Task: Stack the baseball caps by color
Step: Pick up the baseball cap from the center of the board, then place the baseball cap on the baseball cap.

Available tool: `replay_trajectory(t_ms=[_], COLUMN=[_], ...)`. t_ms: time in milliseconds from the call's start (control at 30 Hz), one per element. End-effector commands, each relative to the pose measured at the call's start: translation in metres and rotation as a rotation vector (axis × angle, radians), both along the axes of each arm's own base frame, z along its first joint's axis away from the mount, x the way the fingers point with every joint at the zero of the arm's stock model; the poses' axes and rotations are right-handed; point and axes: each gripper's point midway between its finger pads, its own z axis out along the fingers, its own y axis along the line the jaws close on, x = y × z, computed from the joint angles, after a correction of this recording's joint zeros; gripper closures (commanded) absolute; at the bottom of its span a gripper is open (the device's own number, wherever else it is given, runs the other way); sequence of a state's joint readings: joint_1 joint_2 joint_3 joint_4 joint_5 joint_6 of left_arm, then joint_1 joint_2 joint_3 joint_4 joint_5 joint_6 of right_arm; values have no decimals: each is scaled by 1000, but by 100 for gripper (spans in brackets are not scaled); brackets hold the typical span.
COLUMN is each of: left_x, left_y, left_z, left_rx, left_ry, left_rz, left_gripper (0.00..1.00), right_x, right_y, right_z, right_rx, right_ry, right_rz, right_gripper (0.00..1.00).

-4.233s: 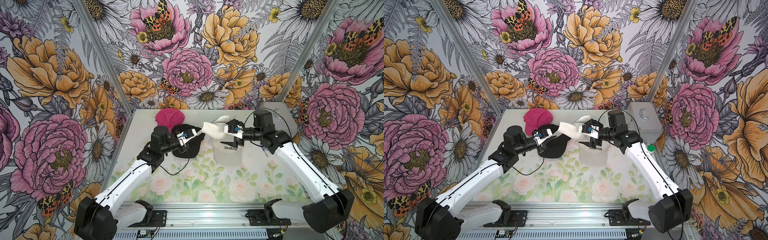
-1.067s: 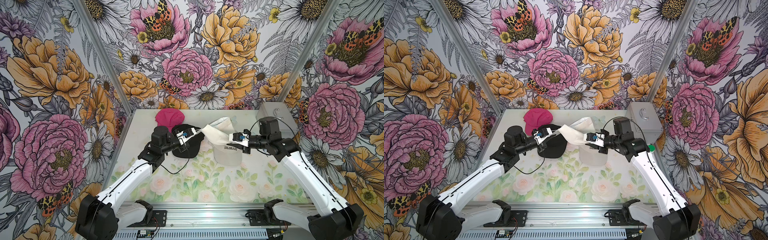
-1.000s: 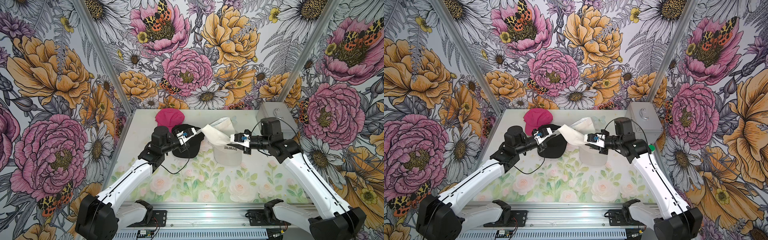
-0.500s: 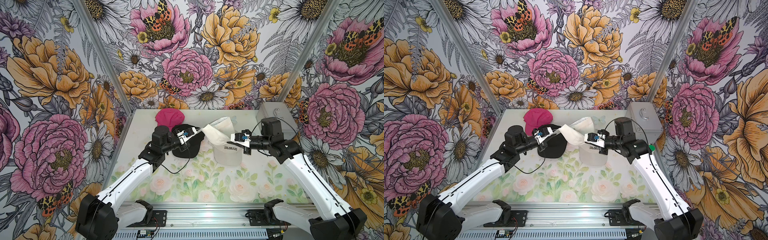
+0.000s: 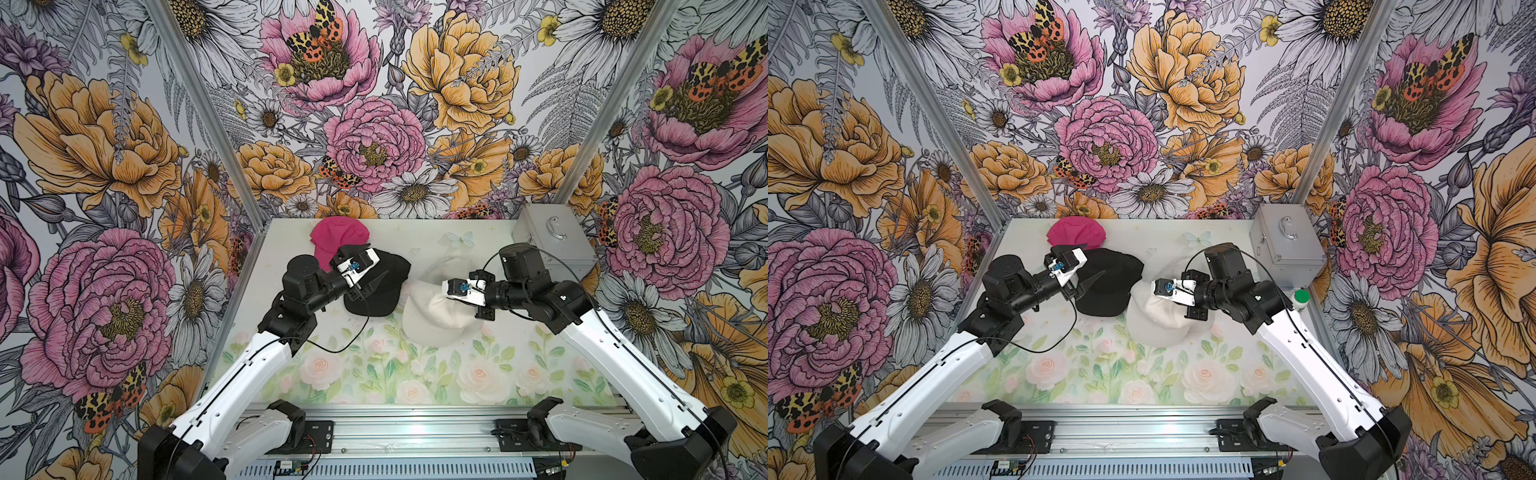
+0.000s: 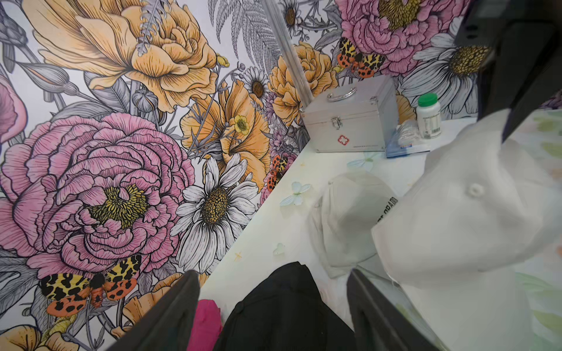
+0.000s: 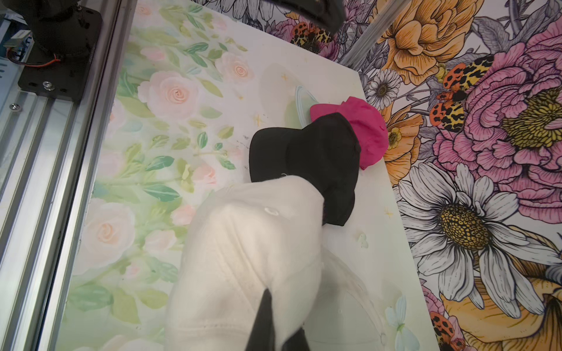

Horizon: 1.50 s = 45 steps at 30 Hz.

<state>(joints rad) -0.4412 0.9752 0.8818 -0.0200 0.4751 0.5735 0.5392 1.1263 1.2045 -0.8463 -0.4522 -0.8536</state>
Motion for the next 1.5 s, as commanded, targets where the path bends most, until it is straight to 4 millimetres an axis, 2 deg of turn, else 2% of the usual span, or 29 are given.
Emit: replay_trajectory(t_ms=[0,167,333,633,767,967,1033,1067,1267,1333,1400,1467], left_x=[-42,-70,-90,-98,-103,-93,-90,-90,-93,-95,-101,-107], left_y=[-29,-52,-61,-78,-90,-97,-98,-98,-98,-96,-93,-86], left_z=[-8,-28,-45,-65,-80,-94,-98,-98,-89,-82,-71,-56], left_rx=[42,93,116,181,246,283,296,301,296,287,268,224], left_ry=[145,241,397,612,688,763,774,772,728,692,635,573], left_rz=[-232,-432,-572,-631,-645,-624,-611,-610,-638,-658,-697,-755], left_gripper=[20,20,21,28,31,33,38,45,98,100,100,100], right_x=[-10,-31,-40,-43,-39,-38,-38,-37,-42,-45,-49,-52], right_y=[-1,12,23,34,38,40,40,39,42,42,41,41], right_z=[7,3,2,-10,-14,-16,-15,-15,-13,-14,-17,-21], right_rx=[-34,-57,-78,-128,-151,-157,-156,-157,-131,-105,-88,-85], right_ry=[10,44,31,25,19,19,16,16,40,73,98,107], right_rz=[-28,45,86,132,139,151,150,146,159,177,198,218], right_gripper=[100,100,100,100,100,100,100,100,100,90,75,65])
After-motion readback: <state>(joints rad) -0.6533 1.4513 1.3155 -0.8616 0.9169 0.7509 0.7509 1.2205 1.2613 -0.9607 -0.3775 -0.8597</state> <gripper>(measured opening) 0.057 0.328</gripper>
